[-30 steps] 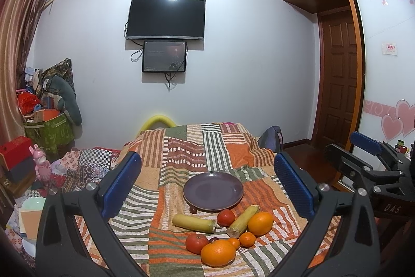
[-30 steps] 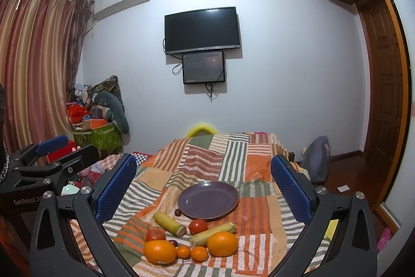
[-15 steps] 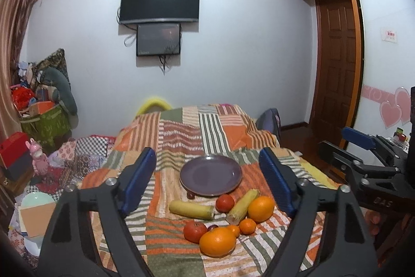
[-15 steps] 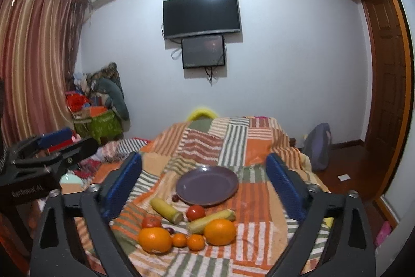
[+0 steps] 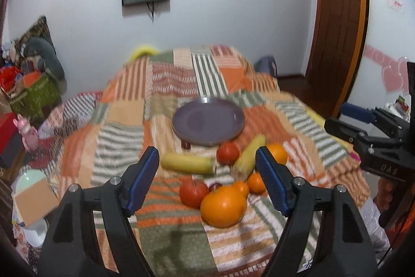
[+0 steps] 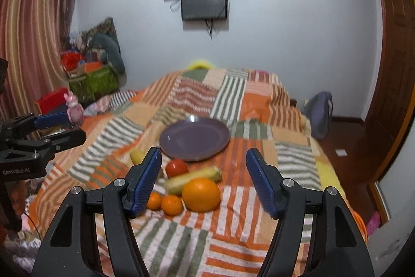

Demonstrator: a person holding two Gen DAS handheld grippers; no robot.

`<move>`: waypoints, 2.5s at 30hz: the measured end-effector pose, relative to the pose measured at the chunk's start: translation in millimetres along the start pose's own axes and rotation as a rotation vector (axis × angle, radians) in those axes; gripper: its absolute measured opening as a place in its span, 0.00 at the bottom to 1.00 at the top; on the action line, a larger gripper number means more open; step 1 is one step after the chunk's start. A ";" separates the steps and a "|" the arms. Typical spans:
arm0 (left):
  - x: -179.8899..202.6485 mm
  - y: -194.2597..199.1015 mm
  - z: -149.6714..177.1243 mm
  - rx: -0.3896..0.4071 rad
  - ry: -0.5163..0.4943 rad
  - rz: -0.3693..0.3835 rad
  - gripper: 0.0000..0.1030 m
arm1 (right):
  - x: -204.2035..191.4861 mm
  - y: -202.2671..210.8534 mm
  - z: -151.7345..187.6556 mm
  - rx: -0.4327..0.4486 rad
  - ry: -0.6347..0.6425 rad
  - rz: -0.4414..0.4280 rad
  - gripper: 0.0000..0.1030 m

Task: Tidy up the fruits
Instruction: 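Grasp the large orange with the left tool while the right tool grasps another orange, then carry both oranges onto the purple plate and open both tools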

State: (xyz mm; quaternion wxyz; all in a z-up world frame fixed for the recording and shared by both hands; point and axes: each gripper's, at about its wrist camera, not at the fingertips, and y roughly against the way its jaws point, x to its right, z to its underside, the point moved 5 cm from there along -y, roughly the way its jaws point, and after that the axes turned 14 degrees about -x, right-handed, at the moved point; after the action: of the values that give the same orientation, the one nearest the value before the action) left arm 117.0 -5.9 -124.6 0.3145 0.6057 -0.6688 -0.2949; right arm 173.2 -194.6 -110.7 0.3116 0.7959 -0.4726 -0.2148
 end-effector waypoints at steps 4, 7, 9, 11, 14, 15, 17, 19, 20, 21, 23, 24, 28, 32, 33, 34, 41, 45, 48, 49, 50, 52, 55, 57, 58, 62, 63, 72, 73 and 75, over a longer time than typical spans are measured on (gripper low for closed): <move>-1.3 -28.6 10.2 -0.091 0.006 0.016 0.75 | 5.2 -18.7 9.7 -0.076 -0.012 -0.016 0.64; -2.5 -48.0 18.6 -0.147 0.005 0.012 0.75 | 8.5 -30.0 17.5 -0.119 -0.019 -0.018 0.66; -1.0 -58.4 24.1 -0.187 0.010 0.023 0.75 | 10.7 -35.2 22.6 -0.141 -0.024 -0.025 0.70; 0.2 -71.1 30.2 -0.224 0.010 0.028 0.76 | 12.5 -42.4 24.8 -0.160 -0.027 -0.033 0.70; 2.4 -85.5 38.1 -0.267 0.015 0.034 0.78 | 13.8 -56.0 26.9 -0.188 -0.030 -0.045 0.70; 3.5 -89.4 39.9 -0.278 0.016 0.034 0.78 | 14.3 -59.6 28.0 -0.197 -0.032 -0.050 0.70; 3.6 -97.0 43.8 -0.300 0.023 0.042 0.78 | 16.9 -69.1 29.7 -0.219 -0.037 -0.059 0.70; 3.1 -103.9 47.2 -0.320 0.035 0.052 0.78 | 17.8 -78.0 31.0 -0.243 -0.043 -0.074 0.70; 2.8 -107.1 48.4 -0.329 0.042 0.060 0.78 | 17.1 -81.7 31.4 -0.250 -0.049 -0.081 0.70; 2.5 -109.9 49.6 -0.336 0.049 0.067 0.78 | 16.7 -84.9 31.8 -0.256 -0.055 -0.090 0.70; 2.3 -115.1 51.4 -0.347 0.058 0.075 0.78 | 15.8 -93.2 32.0 -0.270 -0.065 -0.104 0.70; 3.4 -116.3 52.0 -0.349 0.061 0.082 0.78 | 14.5 -97.3 32.0 -0.277 -0.067 -0.109 0.70; 3.1 -120.2 53.3 -0.356 0.060 0.094 0.71 | 11.1 -114.7 31.1 -0.315 -0.063 -0.119 0.70; 2.8 -120.8 52.4 -0.353 0.044 0.099 0.68 | 11.3 -130.1 32.2 -0.344 -0.081 -0.145 0.70; 2.8 -120.6 52.5 -0.351 0.041 0.098 0.68 | 11.3 -133.2 32.8 -0.353 -0.087 -0.153 0.70; 2.6 -120.5 52.6 -0.350 0.037 0.099 0.68 | 11.0 -135.3 33.2 -0.357 -0.089 -0.156 0.70; -0.2 -114.5 50.6 -0.339 0.005 0.074 0.67 | 9.3 -134.4 30.6 -0.345 -0.080 -0.179 0.62; -5.8 -103.9 44.7 -0.309 0.000 0.055 0.67 | 8.5 -129.9 28.8 -0.338 -0.084 -0.167 0.61; -9.1 -94.1 37.9 -0.281 -0.001 0.048 0.67 | 11.6 -121.0 24.3 -0.317 -0.095 -0.164 0.61; -9.7 -90.4 35.0 -0.269 -0.002 0.044 0.67 | 12.1 -118.0 22.3 -0.309 -0.096 -0.160 0.61; -10.7 -86.8 32.0 -0.258 -0.004 0.041 0.67 | 12.5 -114.0 20.3 -0.298 -0.095 -0.155 0.61; -11.8 -80.6 24.8 -0.235 -0.007 0.038 0.67 | 14.4 -105.4 14.7 -0.272 -0.093 -0.144 0.61; -14.4 -71.6 12.6 -0.197 -0.019 0.027 0.67 | 16.1 -94.5 5.7 -0.238 -0.087 -0.130 0.61; -17.3 -67.2 3.3 -0.174 -0.022 0.016 0.67 | 16.8 -89.2 -0.6 -0.217 -0.092 -0.122 0.61; -19.9 -64.5 -2.5 -0.160 -0.020 0.012 0.67 | 18.3 -86.4 -4.4 -0.205 -0.097 -0.121 0.61; -27.2 -56.9 -23.5 -0.117 -0.013 0.003 0.67 | 22.7 -79.5 -19.6 -0.163 -0.108 -0.115 0.61; -29.3 -55.2 -29.6 -0.105 -0.011 -0.002 0.67 | 24.0 -78.4 -24.2 -0.151 -0.108 -0.110 0.61; -48.3 -56.9 -77.9 -0.044 0.014 -0.003 0.67 | 30.9 -77.1 -57.6 -0.081 -0.077 -0.073 0.61; -49.4 -58.5 -82.4 -0.041 0.016 -0.002 0.67 | 31.2 -77.9 -62.0 -0.073 -0.074 -0.070 0.61; -51.9 -63.6 -92.9 -0.037 0.020 -0.004 0.67 | 32.2 -79.7 -70.2 -0.059 -0.069 -0.065 0.61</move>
State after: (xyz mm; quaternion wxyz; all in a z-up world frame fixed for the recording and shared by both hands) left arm 232.5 38.7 -118.9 0.3315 0.6040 -0.6589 -0.3018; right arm 282.0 -174.0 -117.8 0.3114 0.7934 -0.4503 -0.2661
